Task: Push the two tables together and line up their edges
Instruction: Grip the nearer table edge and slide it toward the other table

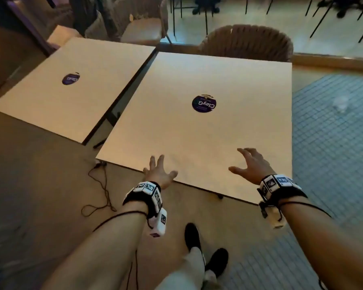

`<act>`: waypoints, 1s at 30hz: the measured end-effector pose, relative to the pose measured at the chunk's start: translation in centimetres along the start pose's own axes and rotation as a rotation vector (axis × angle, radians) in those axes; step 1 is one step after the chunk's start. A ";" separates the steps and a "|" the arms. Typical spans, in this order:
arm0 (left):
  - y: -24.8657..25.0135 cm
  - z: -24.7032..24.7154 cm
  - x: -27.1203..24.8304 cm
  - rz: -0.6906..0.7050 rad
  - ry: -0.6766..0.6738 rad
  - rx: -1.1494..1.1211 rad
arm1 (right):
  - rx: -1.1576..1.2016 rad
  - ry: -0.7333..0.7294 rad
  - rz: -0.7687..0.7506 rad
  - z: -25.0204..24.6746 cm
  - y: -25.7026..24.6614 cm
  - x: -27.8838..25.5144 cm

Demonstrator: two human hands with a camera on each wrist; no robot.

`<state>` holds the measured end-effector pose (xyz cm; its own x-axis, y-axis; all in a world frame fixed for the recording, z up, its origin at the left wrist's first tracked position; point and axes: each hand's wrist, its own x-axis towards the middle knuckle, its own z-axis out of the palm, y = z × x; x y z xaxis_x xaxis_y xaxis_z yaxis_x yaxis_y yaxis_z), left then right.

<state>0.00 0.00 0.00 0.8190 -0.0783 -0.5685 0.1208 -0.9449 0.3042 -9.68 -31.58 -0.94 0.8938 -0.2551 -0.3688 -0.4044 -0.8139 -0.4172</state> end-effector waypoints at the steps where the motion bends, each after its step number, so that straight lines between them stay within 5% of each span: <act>1: -0.3 0.3 0.4 -0.021 -0.012 -0.021 | 0.001 -0.026 0.045 0.7 0.2 0.2; 7: -1.7 1.8 2.6 -0.252 -0.067 -0.245 | -0.063 -0.123 0.271 3.9 3.1 1.3; 15: -2.4 5.4 7.1 -0.461 -0.119 -0.578 | -0.105 -0.123 0.300 4.2 5.0 4.3; 21: 0.9 4.3 7.1 -0.637 0.017 -0.899 | -0.087 -0.120 0.317 1.7 7.4 8.6; 27: -0.2 6.0 9.5 -0.858 0.010 -0.822 | -0.038 -0.111 0.401 -0.6 9.6 10.6; 30: 1.5 5.3 9.0 -0.852 0.035 -0.743 | -0.037 -0.153 0.384 -1.7 10.0 11.1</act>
<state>4.54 -3.85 -8.68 0.3237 0.5210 -0.7898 0.9412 -0.2624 0.2127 -3.51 -43.43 -7.74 0.6387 -0.4656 -0.6126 -0.6933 -0.6936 -0.1957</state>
